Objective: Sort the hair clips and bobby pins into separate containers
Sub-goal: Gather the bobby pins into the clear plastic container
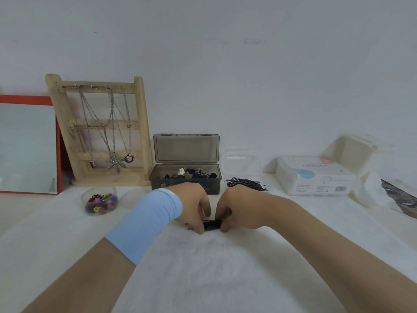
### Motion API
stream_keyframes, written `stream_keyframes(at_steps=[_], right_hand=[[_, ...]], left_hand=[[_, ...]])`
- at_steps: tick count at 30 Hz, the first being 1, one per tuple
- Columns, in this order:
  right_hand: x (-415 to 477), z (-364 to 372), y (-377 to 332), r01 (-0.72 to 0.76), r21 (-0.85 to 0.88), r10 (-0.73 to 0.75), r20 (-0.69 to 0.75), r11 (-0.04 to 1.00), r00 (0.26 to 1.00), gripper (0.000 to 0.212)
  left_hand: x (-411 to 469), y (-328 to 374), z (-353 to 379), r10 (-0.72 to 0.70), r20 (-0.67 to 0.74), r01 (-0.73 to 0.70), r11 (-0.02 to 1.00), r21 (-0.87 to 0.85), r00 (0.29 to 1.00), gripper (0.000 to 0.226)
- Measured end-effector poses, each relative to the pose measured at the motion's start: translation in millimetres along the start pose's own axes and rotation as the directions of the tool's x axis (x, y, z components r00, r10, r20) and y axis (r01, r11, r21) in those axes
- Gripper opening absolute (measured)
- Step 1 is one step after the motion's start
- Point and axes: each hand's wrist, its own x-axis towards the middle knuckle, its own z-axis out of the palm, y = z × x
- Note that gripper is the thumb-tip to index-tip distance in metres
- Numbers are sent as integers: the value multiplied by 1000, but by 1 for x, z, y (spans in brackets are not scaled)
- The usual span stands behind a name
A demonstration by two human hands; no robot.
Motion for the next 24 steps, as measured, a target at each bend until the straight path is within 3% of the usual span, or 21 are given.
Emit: stream_keyframes(at_steps=[3, 6, 11, 13, 17, 24], right_hand=[[0, 3, 0, 19, 37, -17, -49, 999, 999, 22], [3, 7, -1, 42, 27, -40, -57, 999, 998, 34], [2, 7, -2, 32, 42, -29, -83, 999, 996, 22], [1, 7, -1, 28, 26, -25, -103, 999, 994, 19], [4, 10, -1, 28, -4, -28, -108, 1000, 994, 18], [6, 7, -3, 55, -148, -60, -33, 987, 998, 17]], left_hand=[[-1, -3, -2, -56, 41, 55, 998, 27, 998, 51], [0, -2, -1, -36, 27, 35, 999, 40, 999, 45], [2, -4, 1, -19, -41, 11, 984, -180, 999, 58], [-1, -8, 0, -35, -31, 29, 983, -184, 999, 59], [-4, -5, -1, -54, -13, 55, 998, 21, 998, 42], [6, 8, 9, -19, -105, 11, 997, -82, 994, 10]])
